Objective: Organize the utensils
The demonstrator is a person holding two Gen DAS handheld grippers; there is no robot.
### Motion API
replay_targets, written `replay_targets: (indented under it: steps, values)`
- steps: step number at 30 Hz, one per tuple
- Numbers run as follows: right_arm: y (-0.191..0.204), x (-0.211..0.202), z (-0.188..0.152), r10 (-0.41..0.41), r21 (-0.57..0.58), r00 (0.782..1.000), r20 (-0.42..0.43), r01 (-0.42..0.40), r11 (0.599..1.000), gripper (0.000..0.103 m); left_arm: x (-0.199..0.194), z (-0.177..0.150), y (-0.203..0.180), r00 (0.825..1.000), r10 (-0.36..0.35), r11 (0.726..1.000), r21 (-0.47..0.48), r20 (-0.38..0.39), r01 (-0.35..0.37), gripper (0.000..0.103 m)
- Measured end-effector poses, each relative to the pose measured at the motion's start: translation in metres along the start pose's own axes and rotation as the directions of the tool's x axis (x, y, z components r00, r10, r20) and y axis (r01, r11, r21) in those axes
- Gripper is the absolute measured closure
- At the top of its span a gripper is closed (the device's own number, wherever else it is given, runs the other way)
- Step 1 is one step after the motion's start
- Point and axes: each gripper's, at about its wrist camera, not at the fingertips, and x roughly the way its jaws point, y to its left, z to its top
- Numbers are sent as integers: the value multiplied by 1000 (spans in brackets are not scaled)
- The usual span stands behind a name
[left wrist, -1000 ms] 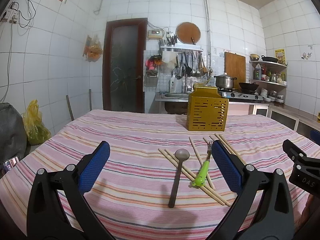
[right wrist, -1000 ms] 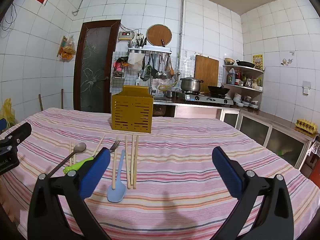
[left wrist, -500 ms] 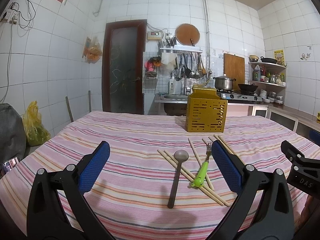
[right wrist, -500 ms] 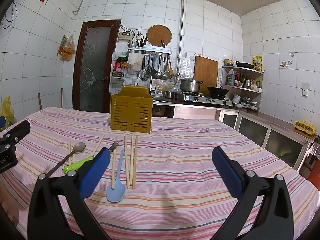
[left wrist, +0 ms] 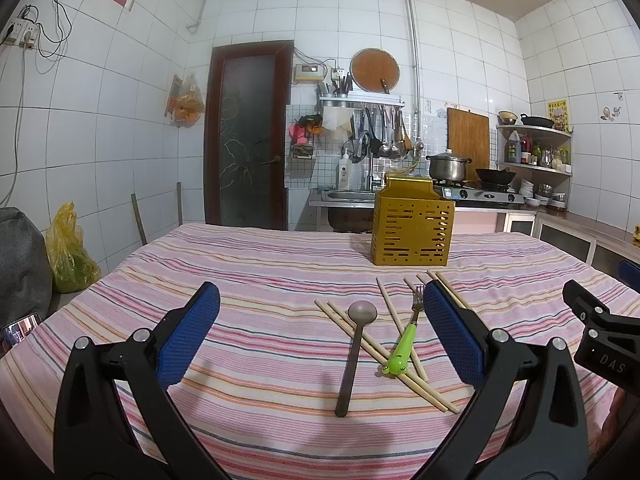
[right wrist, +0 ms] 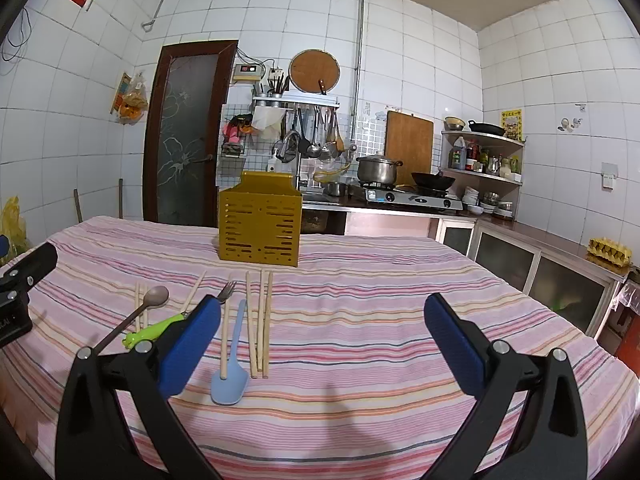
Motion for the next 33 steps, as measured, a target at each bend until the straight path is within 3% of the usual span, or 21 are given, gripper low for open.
replay_targets:
  steps: [33]
  values:
    - [-4, 0, 0, -8, 2, 1000, 6, 8, 1000, 4, 1, -1, 0, 1000, 2, 1000, 0, 0, -2, 5]
